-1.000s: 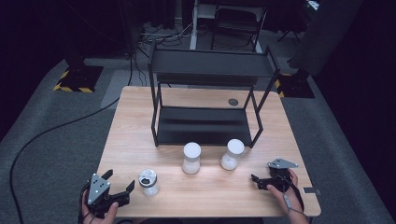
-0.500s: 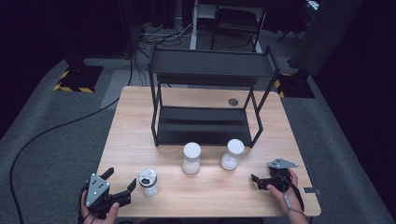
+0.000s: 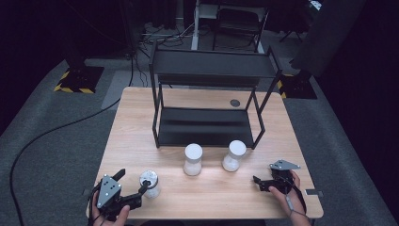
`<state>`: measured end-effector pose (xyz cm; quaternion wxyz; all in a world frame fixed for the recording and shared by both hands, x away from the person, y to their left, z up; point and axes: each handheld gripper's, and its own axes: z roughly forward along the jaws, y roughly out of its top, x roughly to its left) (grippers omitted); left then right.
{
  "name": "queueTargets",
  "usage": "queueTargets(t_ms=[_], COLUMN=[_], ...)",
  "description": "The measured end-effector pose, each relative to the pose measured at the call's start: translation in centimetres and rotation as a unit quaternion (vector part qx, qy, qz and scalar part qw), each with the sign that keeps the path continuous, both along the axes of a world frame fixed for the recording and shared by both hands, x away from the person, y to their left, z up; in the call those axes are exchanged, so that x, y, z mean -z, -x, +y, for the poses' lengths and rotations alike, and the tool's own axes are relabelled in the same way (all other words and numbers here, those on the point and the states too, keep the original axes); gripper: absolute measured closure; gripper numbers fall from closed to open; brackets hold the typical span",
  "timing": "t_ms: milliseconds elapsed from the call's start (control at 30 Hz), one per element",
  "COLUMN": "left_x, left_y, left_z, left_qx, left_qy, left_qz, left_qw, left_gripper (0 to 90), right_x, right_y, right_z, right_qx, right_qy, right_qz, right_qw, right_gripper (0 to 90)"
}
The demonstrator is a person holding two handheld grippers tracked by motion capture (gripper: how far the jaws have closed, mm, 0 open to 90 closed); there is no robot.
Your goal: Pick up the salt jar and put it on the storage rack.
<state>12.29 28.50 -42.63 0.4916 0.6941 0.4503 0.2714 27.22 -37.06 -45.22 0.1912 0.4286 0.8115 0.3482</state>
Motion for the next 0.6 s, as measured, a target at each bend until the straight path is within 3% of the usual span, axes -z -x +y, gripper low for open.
queueTargets(t_ms=[267, 600], left_x=[0.0, 0.9], left_y=[-0.1, -0.6], left_z=[-0.9, -1.6], left_qx=[0.017, 0.010], left_qy=[0.010, 0.019], left_qz=[-0.008, -0.006], left_qw=[0.9998, 0.9997], left_gripper=[9.9, 8.1], right_x=[0.0, 0.0], right_y=[0.0, 0.0], right_z=[0.0, 0.0], right_qx=[0.000, 0.000], right_qy=[0.000, 0.000], right_qz=[0.000, 0.000], right_qw=[1.0000, 1.0000], right_gripper=[5.2, 5.2])
